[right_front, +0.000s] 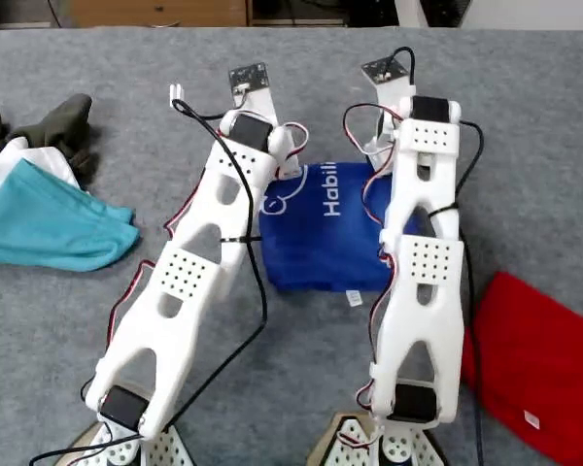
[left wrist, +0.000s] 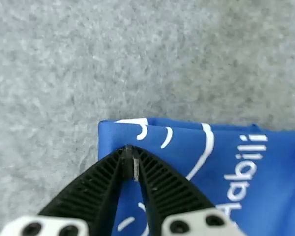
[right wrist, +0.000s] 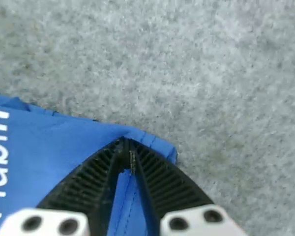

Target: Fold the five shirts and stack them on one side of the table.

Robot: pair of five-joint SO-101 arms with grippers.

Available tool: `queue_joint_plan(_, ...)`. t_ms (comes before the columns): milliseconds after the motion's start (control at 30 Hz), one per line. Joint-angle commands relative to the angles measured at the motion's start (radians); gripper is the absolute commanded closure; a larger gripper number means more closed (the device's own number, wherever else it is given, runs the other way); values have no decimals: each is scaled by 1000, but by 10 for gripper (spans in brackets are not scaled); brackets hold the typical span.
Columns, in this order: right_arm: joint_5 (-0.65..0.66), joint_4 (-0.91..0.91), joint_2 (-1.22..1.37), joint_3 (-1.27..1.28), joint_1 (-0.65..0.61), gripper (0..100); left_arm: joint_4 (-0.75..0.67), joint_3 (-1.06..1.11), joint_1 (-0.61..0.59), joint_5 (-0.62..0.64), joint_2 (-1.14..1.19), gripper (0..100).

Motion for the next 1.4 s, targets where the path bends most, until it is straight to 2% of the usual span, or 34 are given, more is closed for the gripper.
queue_joint_plan(0, -3, 28, 38, -120, 27, 990, -41, -2, -32, 11, 13, 981)
queue_joint_plan(200, -8, 69, 88, -229, 31, 990, -40, -2, -94, 14, 27, 981)
queue_joint_plan(367, -9, 92, 116, -328, 35, 990, -14, -11, -95, 14, 25, 981)
queue_joint_plan(867, -2, 87, 108, -328, 30, 990, 6, -11, -101, 8, 25, 981)
queue_joint_plan(1067, -8, 206, -45, -323, 5, 990, 37, -74, -101, 6, 35, 981)
queue_joint_plan(1200, -9, 210, -119, -292, 2, 990, 35, -72, -100, 6, 35, 981)
queue_joint_plan(1367, -9, 210, -298, -73, 1, 990, 35, -72, -98, 6, 35, 981)
